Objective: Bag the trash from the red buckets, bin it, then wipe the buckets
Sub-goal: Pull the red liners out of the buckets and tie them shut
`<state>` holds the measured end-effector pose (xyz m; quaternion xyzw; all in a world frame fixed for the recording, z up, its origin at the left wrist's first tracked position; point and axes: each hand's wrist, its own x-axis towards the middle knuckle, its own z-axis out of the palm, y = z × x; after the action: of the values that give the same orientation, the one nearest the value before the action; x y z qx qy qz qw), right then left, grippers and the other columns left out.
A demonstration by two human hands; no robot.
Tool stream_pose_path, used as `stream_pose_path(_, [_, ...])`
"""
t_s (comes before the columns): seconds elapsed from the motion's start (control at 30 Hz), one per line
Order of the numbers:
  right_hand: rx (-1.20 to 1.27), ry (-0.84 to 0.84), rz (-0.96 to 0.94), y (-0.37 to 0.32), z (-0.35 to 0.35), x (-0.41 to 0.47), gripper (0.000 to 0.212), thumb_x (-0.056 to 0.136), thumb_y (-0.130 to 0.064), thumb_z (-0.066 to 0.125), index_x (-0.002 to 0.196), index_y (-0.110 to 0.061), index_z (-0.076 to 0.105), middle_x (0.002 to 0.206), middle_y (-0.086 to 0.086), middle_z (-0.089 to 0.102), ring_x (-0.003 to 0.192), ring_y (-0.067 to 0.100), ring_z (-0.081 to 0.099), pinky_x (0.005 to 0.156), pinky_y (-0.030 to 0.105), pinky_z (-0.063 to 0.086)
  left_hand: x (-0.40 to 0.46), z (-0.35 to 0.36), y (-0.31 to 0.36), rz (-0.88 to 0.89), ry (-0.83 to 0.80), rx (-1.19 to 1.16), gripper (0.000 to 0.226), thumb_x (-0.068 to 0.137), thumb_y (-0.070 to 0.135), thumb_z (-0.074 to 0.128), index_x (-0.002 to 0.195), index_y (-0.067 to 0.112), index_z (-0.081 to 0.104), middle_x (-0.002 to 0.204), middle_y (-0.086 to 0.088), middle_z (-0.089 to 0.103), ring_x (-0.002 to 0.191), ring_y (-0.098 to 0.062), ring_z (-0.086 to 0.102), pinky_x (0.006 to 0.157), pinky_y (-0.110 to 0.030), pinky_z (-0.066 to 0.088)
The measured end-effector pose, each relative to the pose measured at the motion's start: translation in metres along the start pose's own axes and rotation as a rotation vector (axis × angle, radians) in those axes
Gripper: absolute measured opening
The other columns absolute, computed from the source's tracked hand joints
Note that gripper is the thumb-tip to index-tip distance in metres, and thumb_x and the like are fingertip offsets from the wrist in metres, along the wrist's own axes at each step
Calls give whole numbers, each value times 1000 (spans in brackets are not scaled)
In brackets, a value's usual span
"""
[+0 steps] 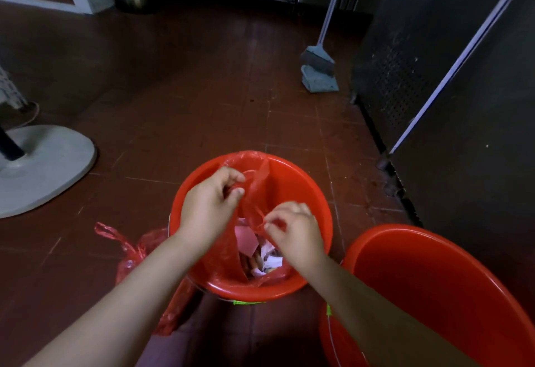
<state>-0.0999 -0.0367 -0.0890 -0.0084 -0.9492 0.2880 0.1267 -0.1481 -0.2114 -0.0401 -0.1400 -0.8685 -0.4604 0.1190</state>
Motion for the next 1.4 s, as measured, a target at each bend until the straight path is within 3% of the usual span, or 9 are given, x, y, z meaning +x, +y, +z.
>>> stream_pose_path(0.07, [64,81,144,10,-5,11,30,79,-28,70,108,-24,64,113,-4,59,107,17,55,93,31,43,1,-2,-3,-43,-16,-36,22,79,11,70,88,30,61,77,16,60,77,-7,57,68,-19,40])
stream_pose_path(0.27, [390,-399,374,-6,29,36,86,76,-32,76,146,-20,27,123,1,53,111,15,54,93,29,45,6,-14,1,-157,-30,-241,26,83,5,65,81,30,58,74,-10,63,62,-21,61,64,-33,50])
stream_pose_path(0.47, [438,-159,298,-30,30,55,8,78,-16,71,76,-22,66,61,-10,56,54,7,50,57,29,41,21,-41,14,-45,-36,-262,27,86,3,62,87,30,56,71,-3,65,55,-13,61,61,-27,50])
stream_pose_path(0.53, [445,11,176,-41,3,64,29,80,-21,70,57,-24,52,48,-12,43,48,4,39,54,31,33,28,-53,18,-8,-65,-245,28,88,1,58,90,29,55,76,1,67,56,-9,60,61,-25,50])
stream_pose_path(0.73, [475,262,-31,-79,-81,77,19,79,-18,73,63,-25,64,90,-11,58,95,14,56,85,27,41,57,-81,39,161,-126,123,30,84,-4,53,93,25,56,76,9,66,66,-7,65,68,-28,52])
stream_pose_path(0.87, [1094,-4,-11,-81,-96,74,15,93,-10,56,95,-21,65,109,8,68,107,18,61,101,37,43,74,-89,48,380,-36,287,28,85,7,56,98,31,58,77,16,63,76,-8,63,71,-26,48])
stream_pose_path(1.03, [788,-144,-19,-69,-53,65,38,89,4,56,126,-6,52,90,7,61,80,6,57,83,17,44,78,-73,51,600,-234,516,23,78,14,59,95,28,66,78,4,58,76,-20,60,68,-32,52])
stream_pose_path(1.2, [685,-198,80,-64,-17,52,8,86,-10,65,92,-16,64,77,-3,64,74,11,60,69,35,49,57,-37,51,393,-306,41,21,73,3,69,81,23,67,75,12,62,72,-1,60,68,-12,44])
stream_pose_path(1.4, [848,-155,168,-54,-23,57,36,99,-23,47,70,-23,68,43,-8,42,41,7,42,45,14,37,45,-24,15,315,-407,0,28,83,4,67,110,10,64,102,-2,62,92,-9,56,83,-16,42])
